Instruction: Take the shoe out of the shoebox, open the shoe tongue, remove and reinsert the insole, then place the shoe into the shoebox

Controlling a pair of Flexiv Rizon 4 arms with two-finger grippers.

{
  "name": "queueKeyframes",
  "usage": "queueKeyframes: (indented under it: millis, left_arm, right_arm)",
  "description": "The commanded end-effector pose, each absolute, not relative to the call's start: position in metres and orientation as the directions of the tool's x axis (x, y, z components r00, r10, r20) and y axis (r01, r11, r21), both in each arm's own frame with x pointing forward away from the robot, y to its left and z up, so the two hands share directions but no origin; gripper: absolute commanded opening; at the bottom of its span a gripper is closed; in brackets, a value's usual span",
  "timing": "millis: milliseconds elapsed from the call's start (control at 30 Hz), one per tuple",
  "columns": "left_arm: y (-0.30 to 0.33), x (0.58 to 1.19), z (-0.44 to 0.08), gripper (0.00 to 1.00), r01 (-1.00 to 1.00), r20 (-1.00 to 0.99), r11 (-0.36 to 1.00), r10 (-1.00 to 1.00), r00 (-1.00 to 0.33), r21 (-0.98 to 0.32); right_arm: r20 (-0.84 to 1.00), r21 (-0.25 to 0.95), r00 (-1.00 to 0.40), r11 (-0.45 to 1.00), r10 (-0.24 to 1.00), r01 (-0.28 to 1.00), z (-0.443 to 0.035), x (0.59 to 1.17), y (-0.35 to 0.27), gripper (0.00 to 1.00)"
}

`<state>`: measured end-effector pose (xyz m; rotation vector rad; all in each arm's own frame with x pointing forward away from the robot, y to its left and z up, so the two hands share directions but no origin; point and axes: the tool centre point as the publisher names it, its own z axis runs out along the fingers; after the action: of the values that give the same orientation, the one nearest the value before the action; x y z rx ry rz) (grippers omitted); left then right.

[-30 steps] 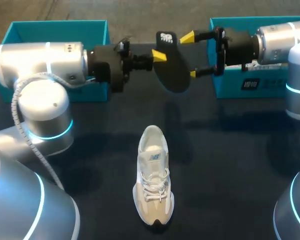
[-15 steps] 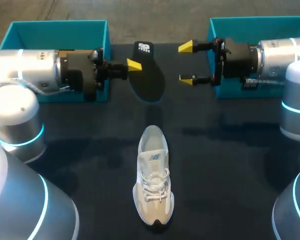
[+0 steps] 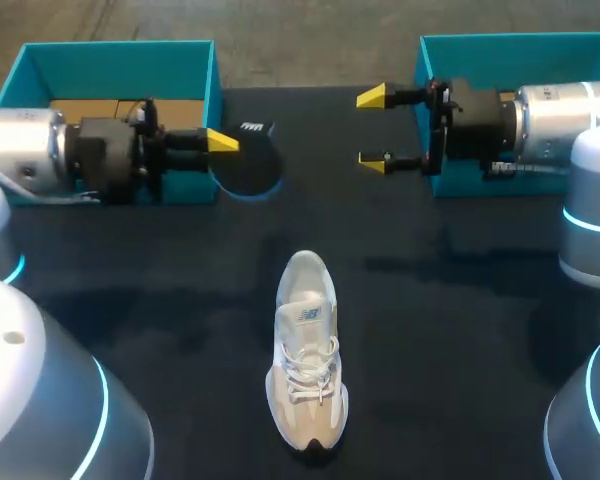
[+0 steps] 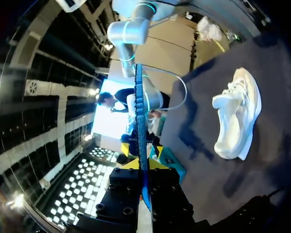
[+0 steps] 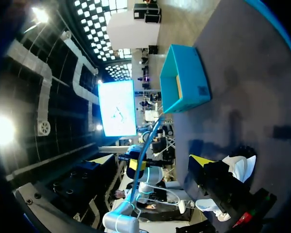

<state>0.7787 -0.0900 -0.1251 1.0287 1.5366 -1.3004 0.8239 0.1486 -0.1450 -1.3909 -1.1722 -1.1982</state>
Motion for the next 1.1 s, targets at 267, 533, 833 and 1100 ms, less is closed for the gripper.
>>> queueKeyframes:
  millis: [267, 533, 833, 1100]
  left_arm:
    - [-0.067, 0.75, -0.12, 0.0, 0.553, -0.562, 0.146, -0.03, -0.826, -0.82]
    - [-0.071, 0.739, -0.125, 0.0, 0.413, -0.411, 0.184, 0.052, -0.91, -0.892]
    - [-0.071, 0.739, -0.125, 0.0, 0.413, -0.411, 0.184, 0.052, -0.91, -0.892]
    - [-0.066, 0.746, -0.116, 0.0, 0.079, -0.057, 0.177, 0.124, -0.991, -0.981]
  right_arm:
    - [0.993, -0.059, 0.07, -0.117, 0.091, 0.991, -0.145, 0.823, 0.149, 1.0]
    - [0.993, -0.059, 0.07, -0.117, 0.091, 0.991, -0.145, 0.823, 0.149, 1.0]
    - [0.993, -0.059, 0.07, -0.117, 0.091, 0.991, -0.145, 0.823, 0.149, 1.0]
    - [0.993, -0.059, 0.07, -0.117, 0.091, 0.991, -0.145, 0.823, 0.149, 1.0]
